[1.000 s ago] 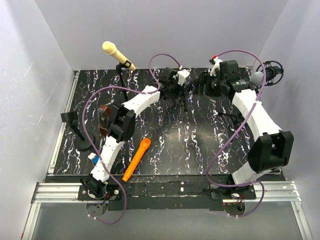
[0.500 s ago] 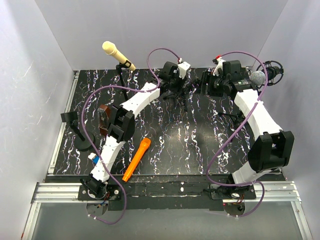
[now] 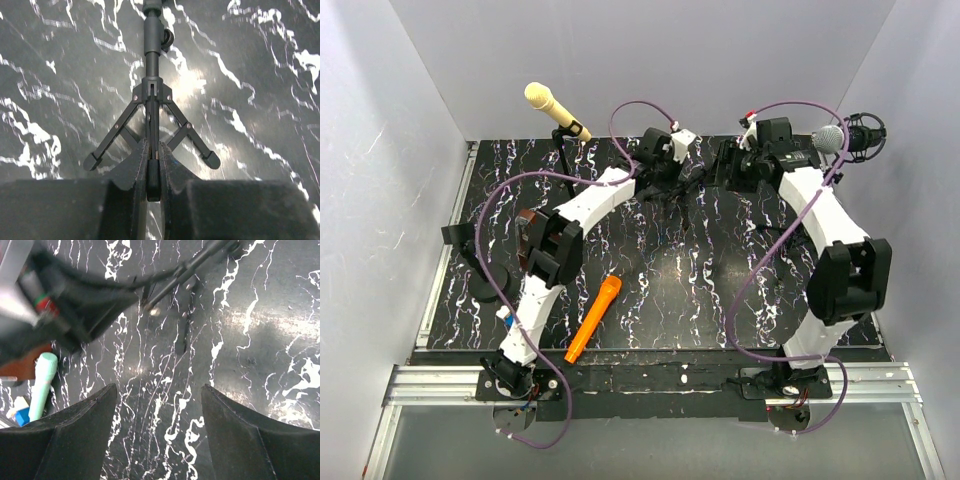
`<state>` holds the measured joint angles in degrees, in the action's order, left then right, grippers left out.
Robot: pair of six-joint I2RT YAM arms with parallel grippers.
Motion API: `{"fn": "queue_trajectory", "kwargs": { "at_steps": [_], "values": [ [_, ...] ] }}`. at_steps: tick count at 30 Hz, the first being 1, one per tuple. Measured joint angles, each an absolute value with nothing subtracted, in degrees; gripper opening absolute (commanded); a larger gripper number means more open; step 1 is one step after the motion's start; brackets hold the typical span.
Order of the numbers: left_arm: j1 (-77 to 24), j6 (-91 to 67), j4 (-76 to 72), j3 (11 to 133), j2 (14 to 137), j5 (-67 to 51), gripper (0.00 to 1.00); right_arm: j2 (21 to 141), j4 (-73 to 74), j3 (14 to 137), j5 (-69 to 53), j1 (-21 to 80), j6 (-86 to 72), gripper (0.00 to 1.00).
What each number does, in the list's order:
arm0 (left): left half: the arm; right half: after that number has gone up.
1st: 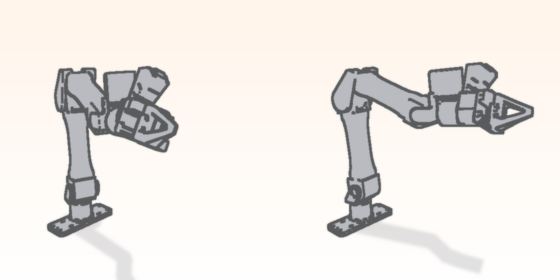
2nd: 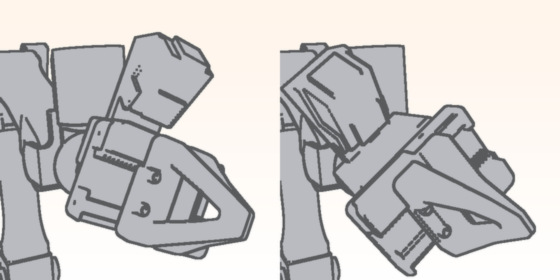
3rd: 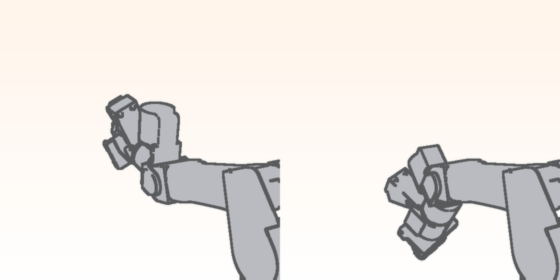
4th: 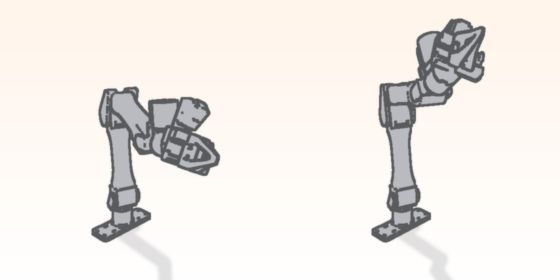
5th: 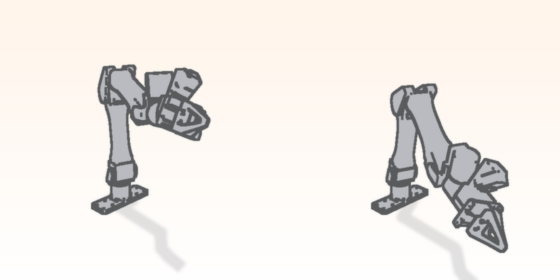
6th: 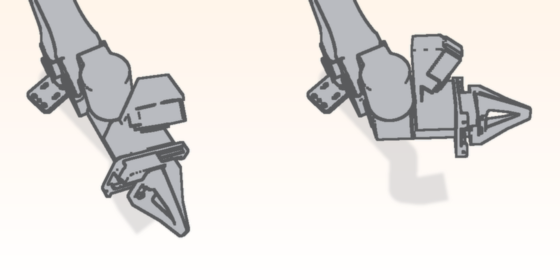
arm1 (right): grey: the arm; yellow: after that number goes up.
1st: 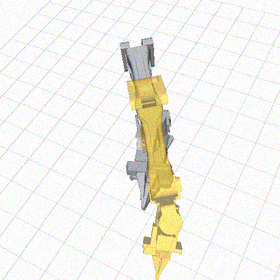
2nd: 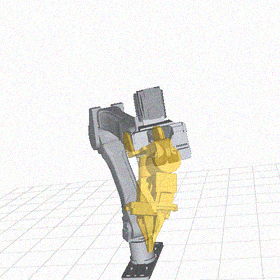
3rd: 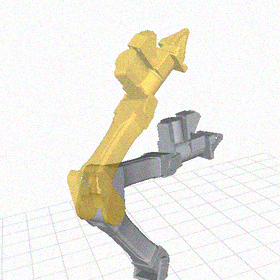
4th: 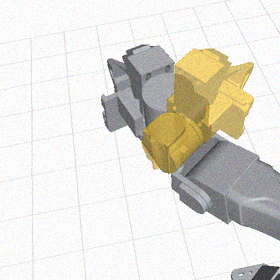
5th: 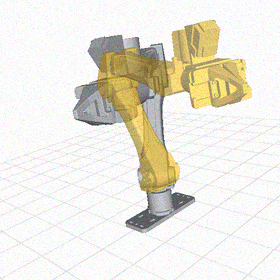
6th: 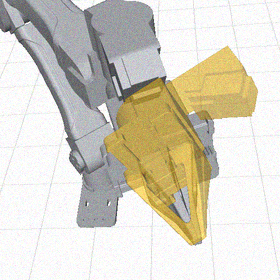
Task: Remove the microphone from the stand
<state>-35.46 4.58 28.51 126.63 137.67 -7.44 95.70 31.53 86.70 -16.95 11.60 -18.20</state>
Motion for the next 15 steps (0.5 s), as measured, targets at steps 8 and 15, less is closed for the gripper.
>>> {"fn": "queue_trajectory", "kwargs": {
  "at_steps": [8, 15],
  "values": [
    [-35.46, -1.39, 26.52, 104.25, 119.68, -7.35, 0.00, 106.85, 31.31, 94.00, -16.73, 11.60, -25.41, 0.70],
    [-35.83, -7.14, 25.34, 96.18, 111.22, -4.84, 0.00, 110.06, 31.33, 95.61, -14.04, 13.69, -28.77, 0.68]
  ]
}}
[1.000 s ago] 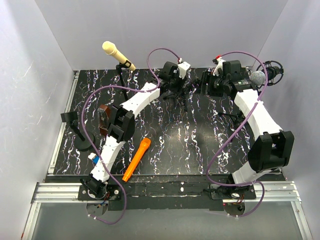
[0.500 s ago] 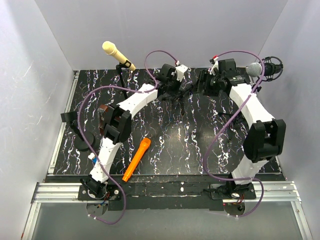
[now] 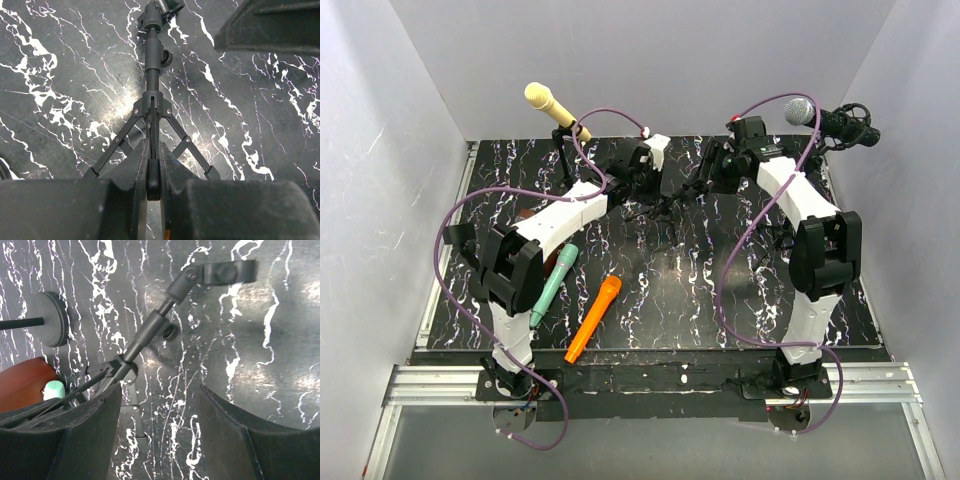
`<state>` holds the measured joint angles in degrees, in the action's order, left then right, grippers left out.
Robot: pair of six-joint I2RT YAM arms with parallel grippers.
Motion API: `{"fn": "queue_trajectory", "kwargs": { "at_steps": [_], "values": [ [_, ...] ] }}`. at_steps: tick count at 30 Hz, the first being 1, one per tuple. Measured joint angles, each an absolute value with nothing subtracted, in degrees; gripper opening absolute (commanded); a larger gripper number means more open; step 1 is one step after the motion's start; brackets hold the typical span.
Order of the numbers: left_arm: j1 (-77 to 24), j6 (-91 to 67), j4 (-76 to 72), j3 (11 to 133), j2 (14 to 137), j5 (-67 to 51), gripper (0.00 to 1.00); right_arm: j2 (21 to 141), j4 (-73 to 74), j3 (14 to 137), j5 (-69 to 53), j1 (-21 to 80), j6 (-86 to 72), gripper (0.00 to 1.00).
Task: Remove the microphone from the stand
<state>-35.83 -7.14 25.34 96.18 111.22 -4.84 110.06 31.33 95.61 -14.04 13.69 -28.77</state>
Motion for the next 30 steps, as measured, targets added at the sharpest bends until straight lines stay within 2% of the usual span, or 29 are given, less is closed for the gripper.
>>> {"fn": "queue_trajectory", "kwargs": {
  "at_steps": [10, 19, 26, 30],
  "values": [
    [-35.88, -9.30, 16.73, 84.99, 109.62, -3.09, 0.00, 101.56, 31.38, 90.13, -10.13, 21.08, -30.04, 0.65],
    [-36.25, -12.49, 14.74, 77.10, 100.31, -0.34, 0.00, 95.33, 33.15, 82.63, -6.87, 24.08, -28.73, 0.68],
    [-36.27, -13.87, 12.21, 71.79, 95.81, 0.30, 0.00, 89.21, 33.69, 81.41, -5.34, 28.42, -27.44, 0.66],
    [-36.47, -13.98, 11.18, 69.12, 95.00, 1.04, 0.00, 89.76, 33.65, 81.52, -5.89, 29.56, -28.64, 0.67]
  ]
}}
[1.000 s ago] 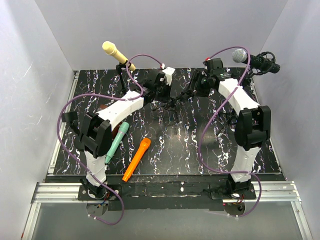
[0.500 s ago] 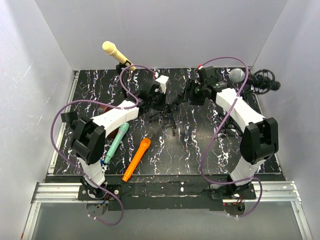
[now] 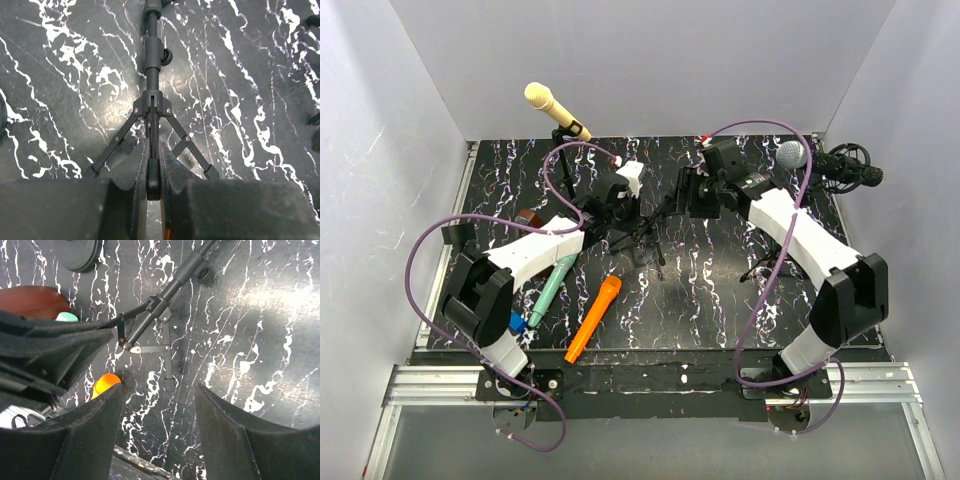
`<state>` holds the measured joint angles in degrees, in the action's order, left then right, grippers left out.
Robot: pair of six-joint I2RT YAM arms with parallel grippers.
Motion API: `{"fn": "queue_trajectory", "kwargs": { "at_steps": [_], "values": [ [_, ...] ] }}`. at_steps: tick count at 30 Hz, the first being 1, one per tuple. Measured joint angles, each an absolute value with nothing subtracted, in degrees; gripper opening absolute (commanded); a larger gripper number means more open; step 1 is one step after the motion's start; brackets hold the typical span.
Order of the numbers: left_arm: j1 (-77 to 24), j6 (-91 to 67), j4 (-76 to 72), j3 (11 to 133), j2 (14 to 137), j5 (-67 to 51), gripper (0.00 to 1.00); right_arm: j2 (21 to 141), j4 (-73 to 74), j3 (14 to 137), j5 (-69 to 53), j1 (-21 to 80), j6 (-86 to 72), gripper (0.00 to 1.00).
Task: Remove the microphone from the stand
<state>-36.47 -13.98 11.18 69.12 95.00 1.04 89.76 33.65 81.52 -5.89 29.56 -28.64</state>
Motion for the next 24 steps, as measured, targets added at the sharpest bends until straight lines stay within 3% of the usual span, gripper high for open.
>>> {"fn": "queue_trajectory", "kwargs": {
  "at_steps": [14, 24],
  "values": [
    [-36.51, -16.82, 10.81, 61.54, 88.14, 3.31, 0.00, 105.95, 37.65, 96.25, 2.68, 35.59, -42.81, 0.61],
    [-36.51, -17.17, 10.74, 61.30, 87.42, 3.46, 0.00, 96.20, 39.59, 90.26, 6.11, 35.40, -38.76, 0.65]
  ]
}}
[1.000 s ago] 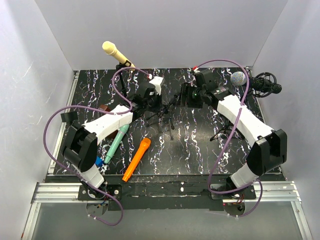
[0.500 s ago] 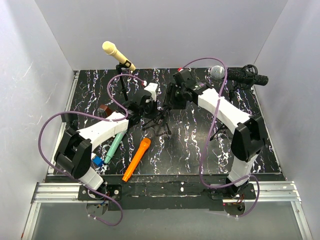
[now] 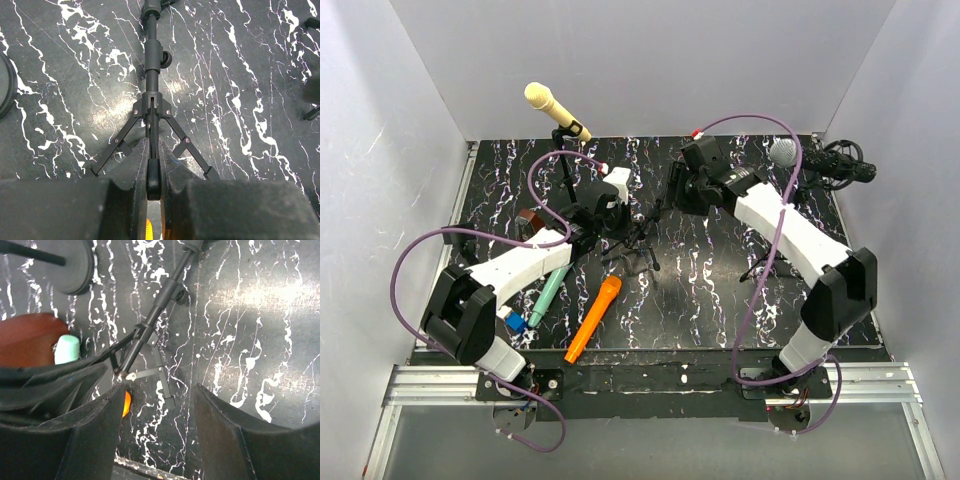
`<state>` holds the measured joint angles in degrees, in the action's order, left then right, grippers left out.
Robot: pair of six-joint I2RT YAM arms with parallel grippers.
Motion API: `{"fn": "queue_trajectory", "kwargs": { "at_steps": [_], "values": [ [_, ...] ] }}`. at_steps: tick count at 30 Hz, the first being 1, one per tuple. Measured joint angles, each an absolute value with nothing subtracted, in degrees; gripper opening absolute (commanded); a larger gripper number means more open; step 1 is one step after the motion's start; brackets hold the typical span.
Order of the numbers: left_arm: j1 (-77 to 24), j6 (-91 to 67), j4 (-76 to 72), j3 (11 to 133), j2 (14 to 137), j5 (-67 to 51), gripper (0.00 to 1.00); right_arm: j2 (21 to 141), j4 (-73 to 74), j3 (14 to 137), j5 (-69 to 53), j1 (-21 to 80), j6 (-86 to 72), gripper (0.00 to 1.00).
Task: Remove the microphone from the stand
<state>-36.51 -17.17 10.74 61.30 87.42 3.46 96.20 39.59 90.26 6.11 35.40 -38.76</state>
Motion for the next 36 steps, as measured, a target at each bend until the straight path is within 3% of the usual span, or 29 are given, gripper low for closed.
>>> {"fn": "queue_trajectory", "kwargs": {
  "at_steps": [14, 26, 36],
  "values": [
    [-36.51, -18.04, 9.91, 58.72, 85.56, 3.49, 0.00, 90.87, 39.68, 90.45, 8.99, 45.19, -31.09, 0.66],
    [-36.51, -17.17, 9.87, 56.62, 81.84, 4.43, 0.00, 113.19, 39.11, 102.69, 7.35, 39.57, -37.80, 0.60],
    [-36.51, -17.15, 9.91, 56.60, 81.84, 4.49, 0.00, 122.15, 39.46, 110.61, 7.97, 36.73, -40.56, 0.61]
  ]
}}
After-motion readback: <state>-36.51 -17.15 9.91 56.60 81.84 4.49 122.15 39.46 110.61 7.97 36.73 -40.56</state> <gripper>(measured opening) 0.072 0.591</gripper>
